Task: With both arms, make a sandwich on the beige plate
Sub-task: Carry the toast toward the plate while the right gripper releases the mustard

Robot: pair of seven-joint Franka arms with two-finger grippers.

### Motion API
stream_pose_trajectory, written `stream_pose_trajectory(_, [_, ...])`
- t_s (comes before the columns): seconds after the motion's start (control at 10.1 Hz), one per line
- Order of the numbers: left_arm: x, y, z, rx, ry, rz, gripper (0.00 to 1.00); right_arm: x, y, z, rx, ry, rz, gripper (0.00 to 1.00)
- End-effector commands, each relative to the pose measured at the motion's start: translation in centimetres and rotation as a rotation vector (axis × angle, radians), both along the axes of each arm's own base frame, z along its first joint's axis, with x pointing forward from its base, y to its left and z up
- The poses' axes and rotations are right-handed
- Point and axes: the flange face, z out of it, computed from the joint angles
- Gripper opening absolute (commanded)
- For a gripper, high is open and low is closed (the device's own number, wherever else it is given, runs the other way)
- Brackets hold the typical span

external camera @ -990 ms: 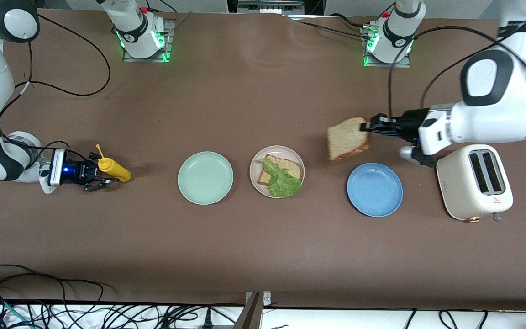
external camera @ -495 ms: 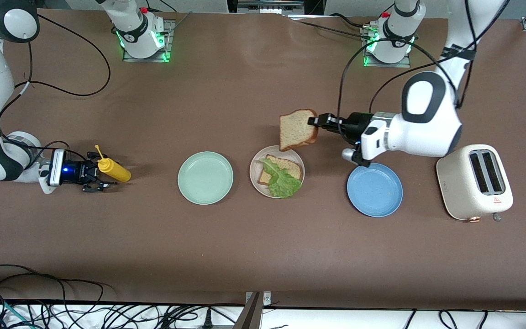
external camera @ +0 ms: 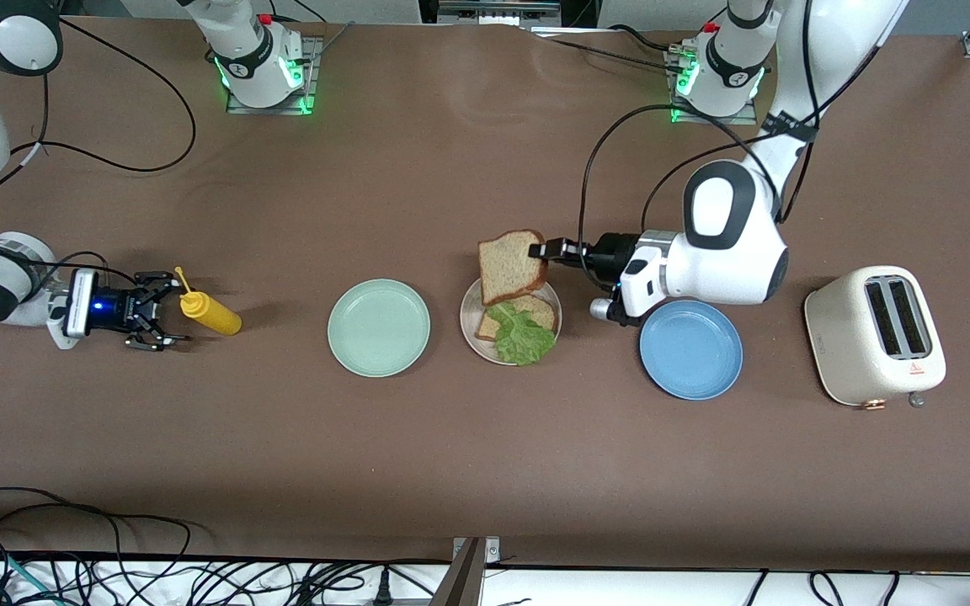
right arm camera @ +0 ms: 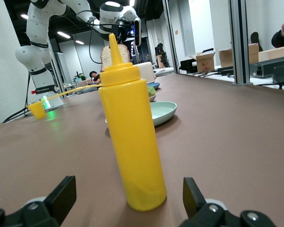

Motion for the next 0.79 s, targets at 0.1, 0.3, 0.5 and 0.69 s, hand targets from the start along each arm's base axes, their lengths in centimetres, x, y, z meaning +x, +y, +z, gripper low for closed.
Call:
stream_pose_trajectory(0.1, [2.9,-0.5,-3.3,-0.032,0.001,0.047,0.0,1.4,-2.9,4.7,-0.118,0.082,0.057,1.0])
stream_pose_trajectory(0.3, [3.0,-1.2,-6.0,-0.006,0.004,0.069,0.0,2.0,-4.1,9.4,-0.226,0.145,0.07,1.0])
stream_pose_trajectory(0.5, [3.0,-1.6,-8.0,0.017,0.005,0.086,0.0,2.7,-4.8,14.2,-0.341,0.195,0.06,1.0])
stream_pose_trajectory(0.69, [2.9,-1.6,-8.7,0.025,0.003,0.08,0.0,3.6,-4.8,18.5,-0.458,0.247,0.027,1.0])
